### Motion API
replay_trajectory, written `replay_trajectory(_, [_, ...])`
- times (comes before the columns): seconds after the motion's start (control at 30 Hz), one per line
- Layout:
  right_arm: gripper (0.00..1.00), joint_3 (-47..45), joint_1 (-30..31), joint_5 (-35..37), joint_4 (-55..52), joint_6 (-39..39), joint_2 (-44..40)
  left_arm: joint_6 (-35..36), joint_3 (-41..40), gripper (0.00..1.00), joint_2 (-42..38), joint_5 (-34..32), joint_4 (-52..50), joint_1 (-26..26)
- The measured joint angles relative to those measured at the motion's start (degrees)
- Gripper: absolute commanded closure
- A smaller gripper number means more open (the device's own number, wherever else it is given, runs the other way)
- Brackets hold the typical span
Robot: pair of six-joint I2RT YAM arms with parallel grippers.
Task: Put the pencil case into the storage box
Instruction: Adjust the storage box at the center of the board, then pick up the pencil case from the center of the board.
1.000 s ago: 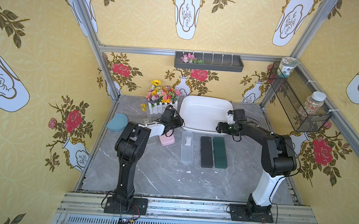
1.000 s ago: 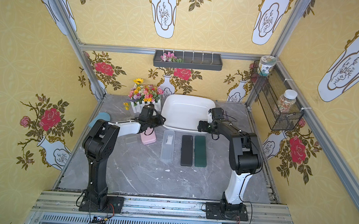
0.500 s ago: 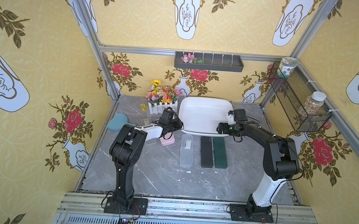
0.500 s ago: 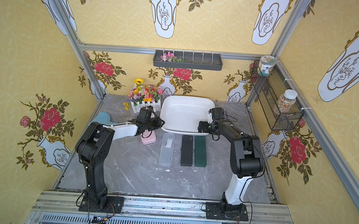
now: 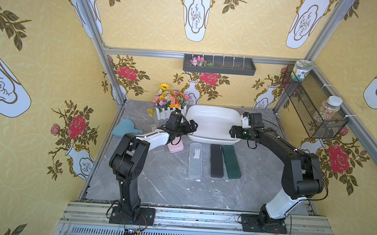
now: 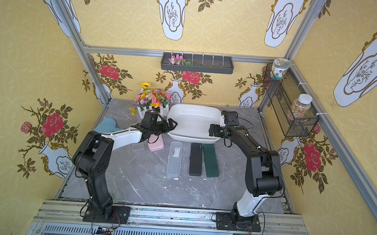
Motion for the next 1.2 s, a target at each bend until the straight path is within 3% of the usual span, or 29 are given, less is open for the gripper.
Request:
replay_trajectory(0.17, [0.03, -1.88, 3.17, -1.22, -0.04, 0.55, -4.70, 1.16, -7.63, 0.00, -9.92, -3.76, 0.59, -0.83])
replay_trajectory(0.4, [0.03, -9.27, 17.86, -4.13, 1.40, 2.03, -6.67, 1.84, -19.50, 0.00, -17.22, -1.92, 1.49, -4.35])
replay_trajectory(0.57, [0.03, -12.28, 24.22, -5.20, 6.45, 6.95, -2.97, -1.14, -25.11, 0.00, -20.65, -1.51, 1.75, -8.26])
replay_trajectory(0.77, [0.03, -9.51, 32.81, -4.92, 9.99, 8.61, 4.09, -6.84, -34.71, 0.00, -26.97, -3.87, 5.31, -9.44])
replay_trajectory(0.93, [0.03, -9.11, 34.86, -3.43, 12.26, 10.10, 7.32, -9.77, -38.82, 0.00, -30.62, -5.03, 8.96, -9.64])
replay_trajectory(1.2, [0.03, -10.91, 35.15, -0.33, 13.14, 11.39, 7.34, -11.50, -42.05, 0.00, -29.68, -5.07, 13.51, -9.64])
